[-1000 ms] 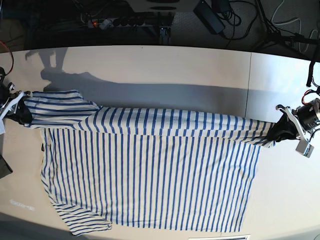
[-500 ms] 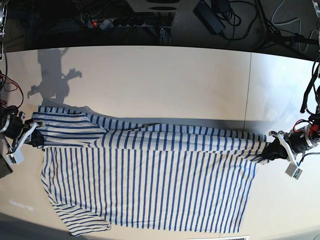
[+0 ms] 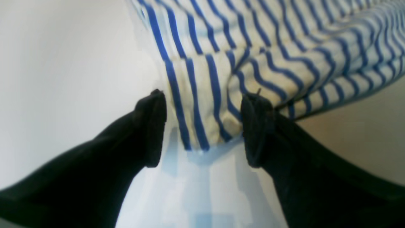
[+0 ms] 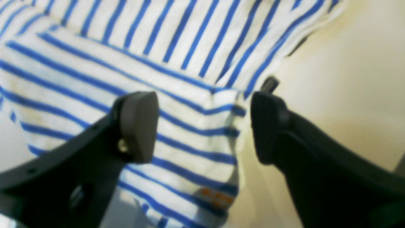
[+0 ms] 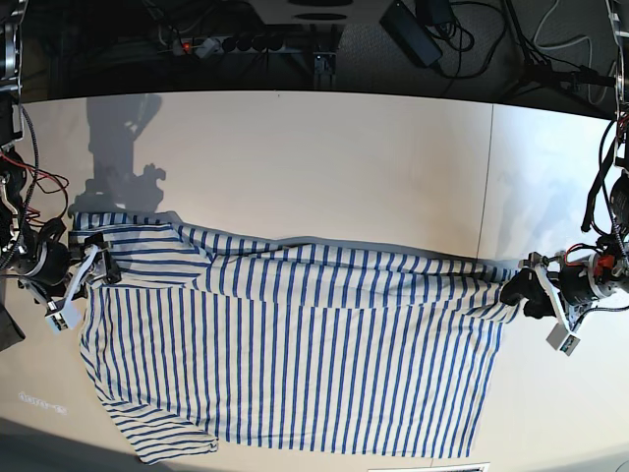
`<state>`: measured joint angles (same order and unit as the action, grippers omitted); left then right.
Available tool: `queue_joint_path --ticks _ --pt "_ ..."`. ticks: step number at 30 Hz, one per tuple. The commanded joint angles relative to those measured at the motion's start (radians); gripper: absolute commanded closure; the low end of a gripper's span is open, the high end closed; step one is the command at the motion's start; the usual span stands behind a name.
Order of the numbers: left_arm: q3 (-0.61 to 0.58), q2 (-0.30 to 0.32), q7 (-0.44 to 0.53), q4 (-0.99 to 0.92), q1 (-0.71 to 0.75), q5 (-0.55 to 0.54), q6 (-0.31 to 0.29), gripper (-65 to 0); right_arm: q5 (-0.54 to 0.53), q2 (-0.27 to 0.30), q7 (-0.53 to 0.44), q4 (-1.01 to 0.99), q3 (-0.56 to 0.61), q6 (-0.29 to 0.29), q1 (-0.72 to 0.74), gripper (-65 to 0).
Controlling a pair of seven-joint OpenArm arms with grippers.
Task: Fold the T-shirt properly
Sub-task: 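Lift the shoulders and pull them across the shirt toward the hem, then lower the held shoulder edge onto the shirt body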
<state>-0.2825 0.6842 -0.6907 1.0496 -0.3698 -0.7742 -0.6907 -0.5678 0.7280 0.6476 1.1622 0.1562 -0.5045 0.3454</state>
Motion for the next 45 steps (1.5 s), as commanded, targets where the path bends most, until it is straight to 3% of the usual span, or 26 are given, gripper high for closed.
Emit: queue_joint_path --ticks 1,6,8,9,10,12,13,19,25,29,31,35,39,41,45 --pt "0.028 0.022 0.024 0.028 -0.047 -0.027 -0.007 -40.0 -0.043 0.020 -0.021 0.031 -0.028 -0.046 0.044 -44.6" --pt "0.082 0.023 -0.002 0.071 -0.065 -0.105 -0.007 -39.7 -0.130 0.010 0.040 0.040 -0.044 -0.052 0.096 -44.5" --pt "0.082 0.014 -0.003 0.078 -0.064 -0.104 -0.007 -34.2 -0.130 -0.008 0.044 0.034 -0.044 -0.053 0.097 -42.6" --pt "0.080 0.006 -0.006 0.078 -0.064 -0.105 -0.007 -26.0 -0.127 -0.024 0.043 0.023 -0.044 -0.053 0.097 -36.6" --pt "0.080 -0.006 -0.009 0.078 -0.064 -0.104 -0.007 -16.2 -0.123 -0.042 0.042 0.007 -0.044 -0.053 0.097 -26.4" --pt "0.079 -0.035 -0.013 0.078 -0.062 -0.101 -0.007 -2.4 -0.094 -0.085 0.040 -0.025 -0.044 -0.053 0.095 -0.9" --pt "0.077 -0.051 -0.015 0.077 -0.062 -0.085 -0.007 0.0 -0.071 -0.107 0.035 -0.043 -0.044 -0.052 0.095 0.0" --pt "0.053 -0.148 -0.009 0.047 -0.062 0.097 -0.007 0.0 0.121 -0.195 -0.068 -0.154 -0.044 -0.050 0.095 0.0" --pt "0.053 -0.211 0.018 -0.084 -0.062 0.204 0.032 0.0 0.114 -0.233 -0.068 -0.245 -0.044 -0.050 0.094 0.0" --pt "0.053 -0.241 -0.021 -0.143 -0.062 0.271 0.049 0.0 0.088 -0.232 -0.048 -0.251 -0.044 -0.050 0.089 0.0" --pt "0.053 -0.244 -0.057 -0.143 -0.062 0.270 0.079 0.0 0.072 -0.232 -0.010 -0.251 -0.044 -0.050 0.089 0.0" --pt "0.053 -0.234 -0.095 -0.138 -0.062 0.270 0.077 0.0 -0.010 -0.227 0.089 -0.249 -0.044 -0.050 0.088 0.0" --pt "0.053 -0.232 -0.195 -0.108 -0.044 0.175 -0.003 0.0 -0.039 -0.203 0.095 -0.204 -0.045 -0.051 0.035 0.0" --pt "0.053 -0.226 -0.235 -0.074 -0.015 0.097 -0.007 0.0 -0.042 -0.180 0.095 -0.155 -0.047 -0.051 -0.018 0.0" --pt "0.053 -0.195 -0.240 0.012 0.062 0.082 -0.007 0.0 -0.042 -0.145 0.095 -0.039 -0.067 -0.050 -0.133 0.0"
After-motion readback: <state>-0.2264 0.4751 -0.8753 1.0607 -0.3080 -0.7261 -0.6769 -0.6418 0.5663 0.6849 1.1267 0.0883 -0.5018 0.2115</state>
